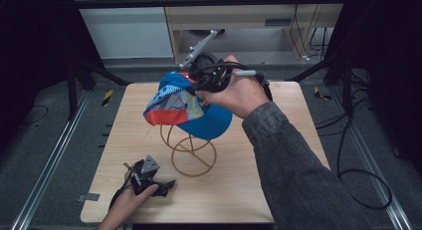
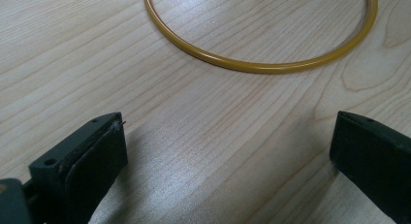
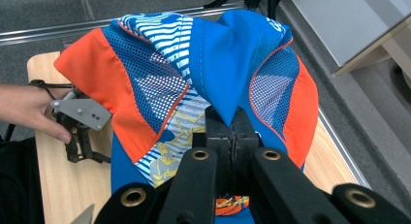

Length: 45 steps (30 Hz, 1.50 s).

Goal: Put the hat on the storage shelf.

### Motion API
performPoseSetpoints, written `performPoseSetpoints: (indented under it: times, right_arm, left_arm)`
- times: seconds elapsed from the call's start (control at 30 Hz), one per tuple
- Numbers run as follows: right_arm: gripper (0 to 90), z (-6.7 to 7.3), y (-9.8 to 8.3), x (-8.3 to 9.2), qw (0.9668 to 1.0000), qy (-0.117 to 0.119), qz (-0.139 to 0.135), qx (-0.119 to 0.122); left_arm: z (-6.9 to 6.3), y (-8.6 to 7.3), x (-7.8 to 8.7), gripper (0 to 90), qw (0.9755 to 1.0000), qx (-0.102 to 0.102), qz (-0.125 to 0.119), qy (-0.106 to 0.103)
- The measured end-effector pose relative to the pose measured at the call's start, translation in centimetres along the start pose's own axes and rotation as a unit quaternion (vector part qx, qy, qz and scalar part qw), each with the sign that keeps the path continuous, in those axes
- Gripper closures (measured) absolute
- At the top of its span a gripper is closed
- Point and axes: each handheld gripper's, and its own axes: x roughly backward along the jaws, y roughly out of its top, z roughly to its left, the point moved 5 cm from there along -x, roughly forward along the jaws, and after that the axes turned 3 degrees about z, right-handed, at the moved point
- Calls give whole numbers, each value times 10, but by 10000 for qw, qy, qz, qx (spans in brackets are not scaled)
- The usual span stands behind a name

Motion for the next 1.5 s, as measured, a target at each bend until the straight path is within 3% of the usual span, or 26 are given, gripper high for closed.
performPoseSetpoints:
  times: [0.7, 1.5]
  right_arm:
    - [899, 1, 4, -37, 9993, 133, 354, -20]
    - [895, 15, 10, -61, 9981, 322, 507, 129]
  left_arm:
    - [0, 0, 0, 0, 10000, 2, 7, 7]
    - [0, 0, 0, 0, 10000, 1, 1, -2]
